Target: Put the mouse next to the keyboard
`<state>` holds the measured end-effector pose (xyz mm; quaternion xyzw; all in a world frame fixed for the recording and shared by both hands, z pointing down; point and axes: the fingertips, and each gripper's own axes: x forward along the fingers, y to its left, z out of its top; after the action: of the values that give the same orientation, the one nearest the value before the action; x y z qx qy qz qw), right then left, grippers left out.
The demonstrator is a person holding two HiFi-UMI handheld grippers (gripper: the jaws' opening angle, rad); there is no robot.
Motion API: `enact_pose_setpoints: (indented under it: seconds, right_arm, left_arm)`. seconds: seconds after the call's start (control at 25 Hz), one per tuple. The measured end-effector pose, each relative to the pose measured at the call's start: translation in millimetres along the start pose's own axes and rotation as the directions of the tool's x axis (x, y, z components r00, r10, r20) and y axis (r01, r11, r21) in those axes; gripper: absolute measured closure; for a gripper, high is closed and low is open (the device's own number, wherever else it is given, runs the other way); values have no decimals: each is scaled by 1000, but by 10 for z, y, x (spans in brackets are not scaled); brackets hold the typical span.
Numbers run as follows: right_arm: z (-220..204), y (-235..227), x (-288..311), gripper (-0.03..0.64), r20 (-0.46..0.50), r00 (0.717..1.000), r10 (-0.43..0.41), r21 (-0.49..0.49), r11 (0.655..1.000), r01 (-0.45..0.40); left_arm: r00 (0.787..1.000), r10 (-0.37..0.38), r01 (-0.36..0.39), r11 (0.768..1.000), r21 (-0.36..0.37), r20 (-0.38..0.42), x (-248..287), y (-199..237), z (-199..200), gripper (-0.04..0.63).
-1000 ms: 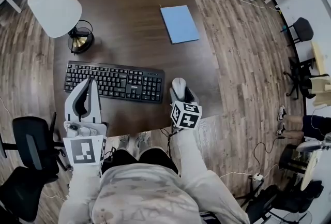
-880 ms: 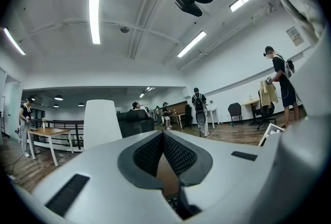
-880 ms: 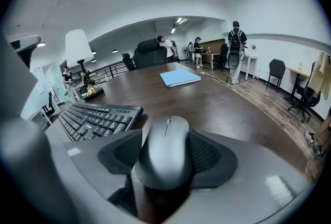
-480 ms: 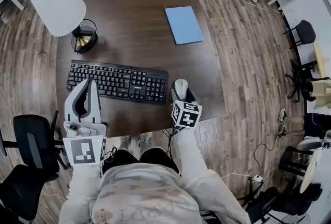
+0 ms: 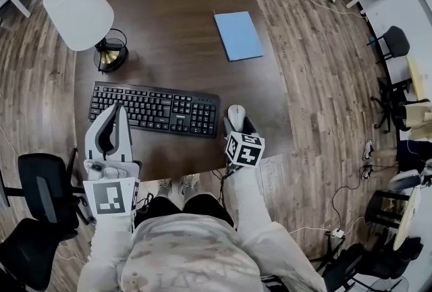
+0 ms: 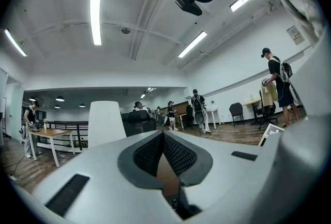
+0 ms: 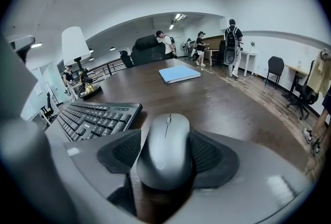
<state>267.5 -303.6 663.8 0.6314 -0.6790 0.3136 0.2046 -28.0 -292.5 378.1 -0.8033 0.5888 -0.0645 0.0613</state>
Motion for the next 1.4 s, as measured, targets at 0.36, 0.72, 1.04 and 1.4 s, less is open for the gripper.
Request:
enact_pose_setpoints:
  seconds: [0.36, 0.72, 1.04, 1.4]
  right_arm:
    - [181, 29, -322, 307, 83, 997, 0, 11, 1000, -1]
    - [392, 155, -752, 606, 176, 984, -19, -8, 1000, 21]
    - [551, 404, -1117, 607, 268, 963, 34, -15, 999, -31]
    - [738, 672, -1490, 607, 370, 927, 54, -58, 998, -35]
  left_arm:
    - [1000, -19, 19, 1000, 3, 22, -59, 23, 97, 592]
    - [997, -51, 51, 999, 1, 57, -127, 52, 207, 591]
    - [994, -78, 79, 997, -5, 79, -241, 83, 270, 592]
    - [988, -123, 125, 992, -11, 96, -356, 124, 298, 591]
